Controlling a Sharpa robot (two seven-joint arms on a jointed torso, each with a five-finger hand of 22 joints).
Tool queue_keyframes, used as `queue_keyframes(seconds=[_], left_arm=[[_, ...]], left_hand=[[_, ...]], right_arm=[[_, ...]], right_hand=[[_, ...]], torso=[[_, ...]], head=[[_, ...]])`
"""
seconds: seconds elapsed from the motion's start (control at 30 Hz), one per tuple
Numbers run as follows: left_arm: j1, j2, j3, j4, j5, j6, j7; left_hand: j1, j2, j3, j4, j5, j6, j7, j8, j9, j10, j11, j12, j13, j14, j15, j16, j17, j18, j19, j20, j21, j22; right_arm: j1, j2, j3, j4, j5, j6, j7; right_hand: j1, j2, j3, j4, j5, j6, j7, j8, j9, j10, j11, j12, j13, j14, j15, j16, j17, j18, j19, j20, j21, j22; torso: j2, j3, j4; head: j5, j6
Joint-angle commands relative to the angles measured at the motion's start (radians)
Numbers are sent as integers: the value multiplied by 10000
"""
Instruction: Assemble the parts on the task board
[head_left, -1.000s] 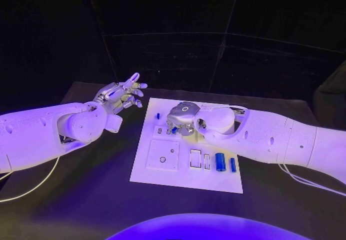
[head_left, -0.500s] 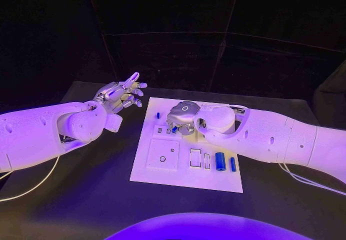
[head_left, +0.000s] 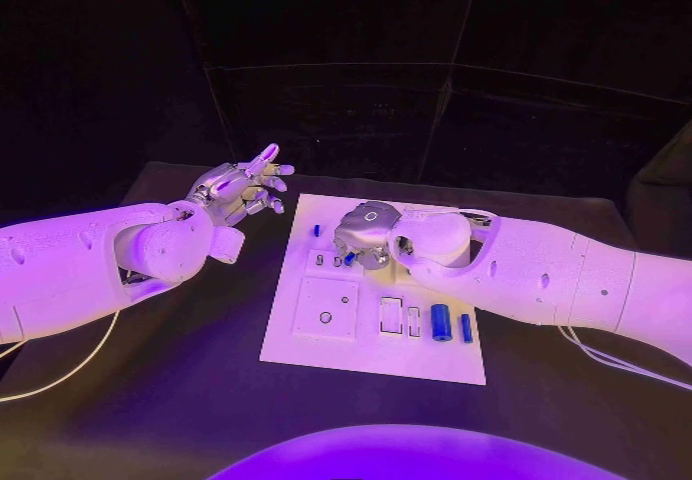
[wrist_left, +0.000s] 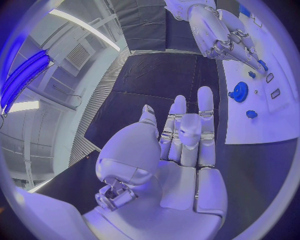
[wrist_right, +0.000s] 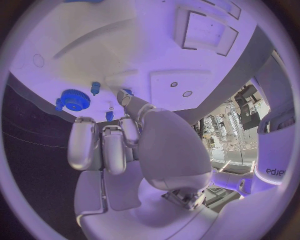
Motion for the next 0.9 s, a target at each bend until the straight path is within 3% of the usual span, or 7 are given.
queue_keyframes(seconds=[0.03,0.17,0.7,0.9], left_arm=[[17,13,8,3,2,141,3],[17,15,8,1,2,144,2],[16,16,8,-7,2,144,-13],[16,14,8,-20,2,172,-36]], left_hand=[[55,16,10,-65,-45,-23,12,-37,-6,-92,11,-60,-18,25,16,3,-16,141,66,6,-64,-12],[66,16,9,-73,-46,-22,12,-35,-5,-95,11,-67,-27,29,16,6,-11,140,71,7,-68,-16],[66,16,9,-73,-46,-22,12,-35,-5,-95,11,-67,-27,29,16,6,-11,140,71,7,-68,-16],[80,15,8,-84,-46,-23,13,-34,-4,-96,12,-75,-37,32,17,8,-10,140,77,7,-72,-21]], right_arm=[[19,0,3,-7,-101,-292,81],[19,2,3,-20,-102,-433,72],[19,-49,3,9,-103,-546,65],[18,-150,3,127,-104,-910,66]], right_hand=[[-60,2,108,-31,-40,-53,-16,-32,-22,38,-8,23,7,652,-57,-24,1037,-93,2,-74,-50,4],[-169,-62,234,-101,-39,-577,-141,-66,-63,29,-159,16,-2,655,-150,-13,1059,-83,-10,-121,-61,-15],[-244,-93,327,-146,-38,-802,-185,-62,-55,33,-198,22,2,658,-192,-8,1071,-82,-15,-169,-69,-24],[-251,-96,351,-159,-37,-842,-197,-61,-53,49,-206,45,21,659,-199,-7,1074,-85,-7,-177,-63,-12]], torso=[[-1,-4,2],[-2,-2,2],[-2,-1,1],[-4,2,-1]], head=[[-1,-2],[-1,5],[-4,-13],[-1,-21]])
